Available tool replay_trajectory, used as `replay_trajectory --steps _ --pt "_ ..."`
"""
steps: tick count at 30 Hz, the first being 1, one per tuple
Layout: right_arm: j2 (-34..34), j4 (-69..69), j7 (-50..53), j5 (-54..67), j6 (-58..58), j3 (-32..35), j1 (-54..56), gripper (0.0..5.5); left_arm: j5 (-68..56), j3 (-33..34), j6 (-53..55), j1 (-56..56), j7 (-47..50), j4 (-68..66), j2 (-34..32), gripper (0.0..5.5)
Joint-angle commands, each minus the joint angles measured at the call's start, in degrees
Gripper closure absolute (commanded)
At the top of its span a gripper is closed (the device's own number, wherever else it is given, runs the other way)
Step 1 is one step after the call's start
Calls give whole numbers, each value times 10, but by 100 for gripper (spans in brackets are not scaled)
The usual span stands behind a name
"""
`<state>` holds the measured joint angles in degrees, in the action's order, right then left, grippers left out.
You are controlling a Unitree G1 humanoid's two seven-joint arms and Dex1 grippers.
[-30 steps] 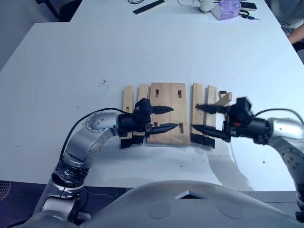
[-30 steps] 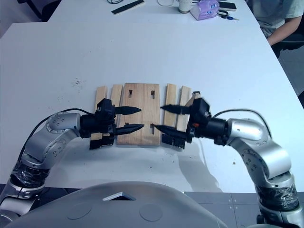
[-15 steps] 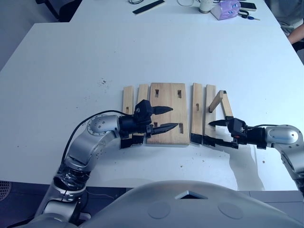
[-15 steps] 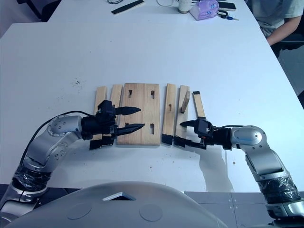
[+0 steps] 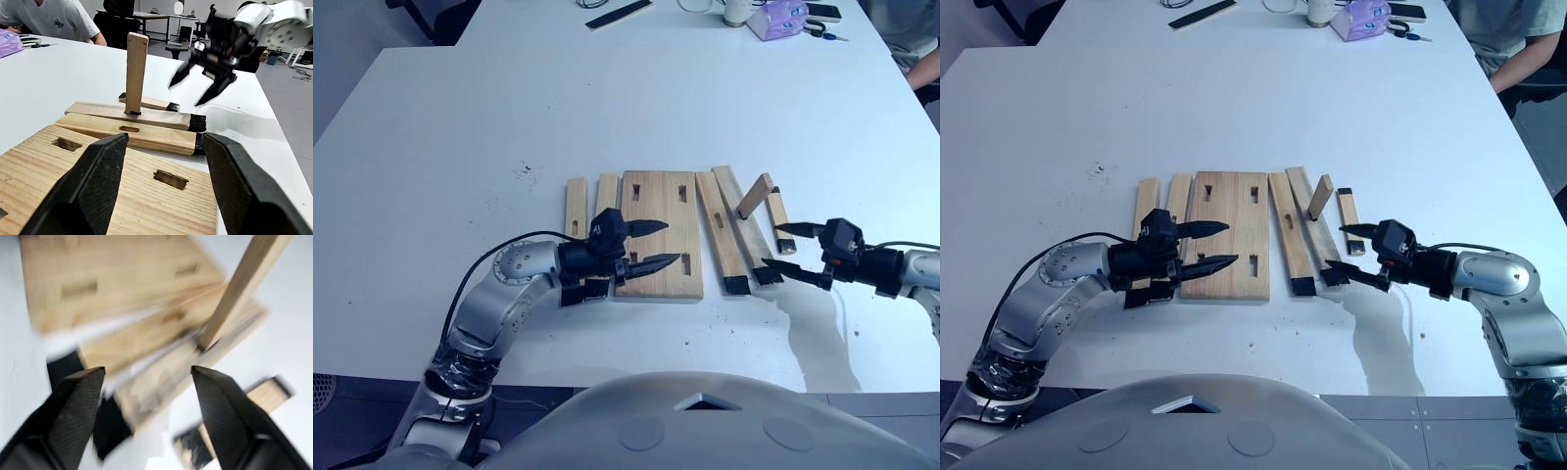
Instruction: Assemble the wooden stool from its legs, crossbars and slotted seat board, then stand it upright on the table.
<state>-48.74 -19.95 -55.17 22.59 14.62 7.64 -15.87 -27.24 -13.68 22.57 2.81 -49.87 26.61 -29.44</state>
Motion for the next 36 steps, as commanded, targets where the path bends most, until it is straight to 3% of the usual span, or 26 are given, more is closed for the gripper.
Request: replay_trajectory --steps 1,13,36 --pt "54 -113 126 29 135 11 -31 172 8 1 -4 16 14 12 0 269" --pt "142 -115 303 -23 288 -31 -6 172 11 -5 -9 14 20 8 1 269" --pt "179 -105 336 -58 313 -74 -35 186 13 -10 -7 17 28 13 1 269"
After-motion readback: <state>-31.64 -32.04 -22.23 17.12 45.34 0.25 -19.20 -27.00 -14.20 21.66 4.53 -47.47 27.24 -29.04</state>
